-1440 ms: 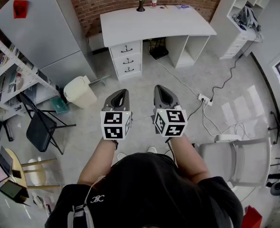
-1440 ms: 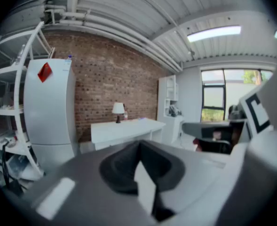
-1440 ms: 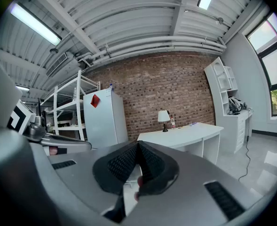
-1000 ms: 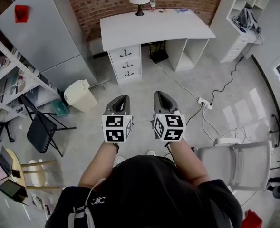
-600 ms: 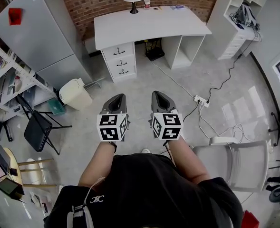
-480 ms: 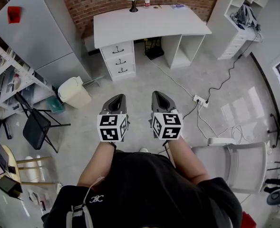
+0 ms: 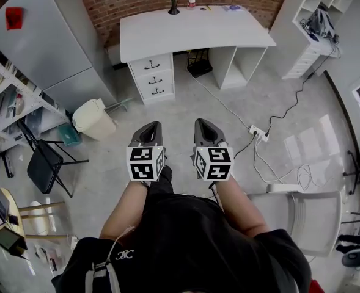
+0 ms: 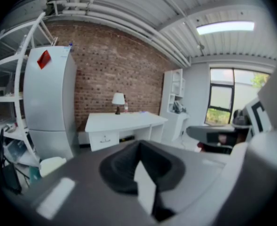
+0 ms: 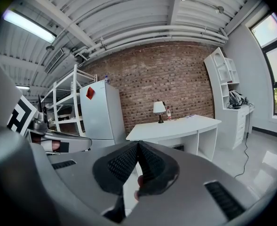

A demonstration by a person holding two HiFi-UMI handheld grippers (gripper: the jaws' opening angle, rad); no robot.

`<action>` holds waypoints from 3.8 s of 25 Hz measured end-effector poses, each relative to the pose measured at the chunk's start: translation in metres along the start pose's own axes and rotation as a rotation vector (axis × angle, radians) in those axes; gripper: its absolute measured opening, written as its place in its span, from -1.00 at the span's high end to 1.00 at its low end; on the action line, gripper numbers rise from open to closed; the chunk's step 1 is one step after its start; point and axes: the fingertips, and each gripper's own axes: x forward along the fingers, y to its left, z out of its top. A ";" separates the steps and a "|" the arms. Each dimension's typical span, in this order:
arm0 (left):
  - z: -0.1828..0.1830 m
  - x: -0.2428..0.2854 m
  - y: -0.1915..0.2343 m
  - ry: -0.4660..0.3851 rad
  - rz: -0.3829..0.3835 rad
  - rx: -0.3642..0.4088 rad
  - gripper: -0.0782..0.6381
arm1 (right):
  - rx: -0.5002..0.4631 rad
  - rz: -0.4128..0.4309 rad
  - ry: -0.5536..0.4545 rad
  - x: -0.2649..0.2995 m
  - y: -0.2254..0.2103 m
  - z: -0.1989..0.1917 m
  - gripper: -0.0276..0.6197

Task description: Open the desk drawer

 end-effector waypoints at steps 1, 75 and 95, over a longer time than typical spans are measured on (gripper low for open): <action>0.000 0.006 0.005 0.000 0.001 -0.006 0.78 | -0.006 0.002 0.003 0.008 0.000 0.000 0.94; -0.303 0.504 0.404 0.128 0.369 -0.322 0.78 | -0.810 0.483 0.387 0.696 -0.043 -0.388 0.94; -0.441 0.549 0.417 0.122 0.378 -0.308 0.79 | -1.272 0.421 0.501 0.816 -0.099 -0.589 0.91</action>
